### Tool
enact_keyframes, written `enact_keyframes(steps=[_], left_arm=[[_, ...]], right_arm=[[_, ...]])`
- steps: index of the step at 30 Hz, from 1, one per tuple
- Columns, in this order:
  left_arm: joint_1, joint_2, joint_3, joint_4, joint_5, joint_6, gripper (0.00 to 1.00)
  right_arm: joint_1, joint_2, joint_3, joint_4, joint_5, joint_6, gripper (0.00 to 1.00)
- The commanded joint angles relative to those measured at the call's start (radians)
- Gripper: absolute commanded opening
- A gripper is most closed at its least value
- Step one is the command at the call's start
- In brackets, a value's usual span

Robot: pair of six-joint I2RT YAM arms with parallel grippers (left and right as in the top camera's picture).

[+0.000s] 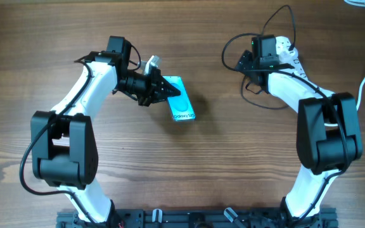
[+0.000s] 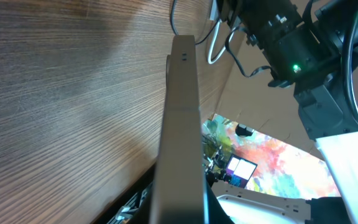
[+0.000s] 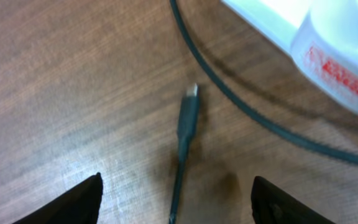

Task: Plug charger to phone and switch on socket
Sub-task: 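Move the right gripper to the black USB-C cable near the power strip, then grasp the black USB-C cable plug with the right gripper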

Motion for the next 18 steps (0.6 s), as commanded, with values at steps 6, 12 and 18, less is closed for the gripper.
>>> enact_keyframes(steps=[6,12,18], left_arm=[[0.003,-0.003,0.000,0.000,0.043,0.013,0.04],[0.003,-0.003,0.000,0.000,0.042,-0.007,0.04],[0.003,-0.003,0.000,0.000,0.042,-0.010,0.04]], right_arm=[[0.004,0.093,0.015,0.062,0.051,-0.063,0.64],[0.023,0.100,0.015,0.107,0.019,-0.137,0.25],[0.080,0.092,0.015,0.056,0.021,-0.236,0.05]])
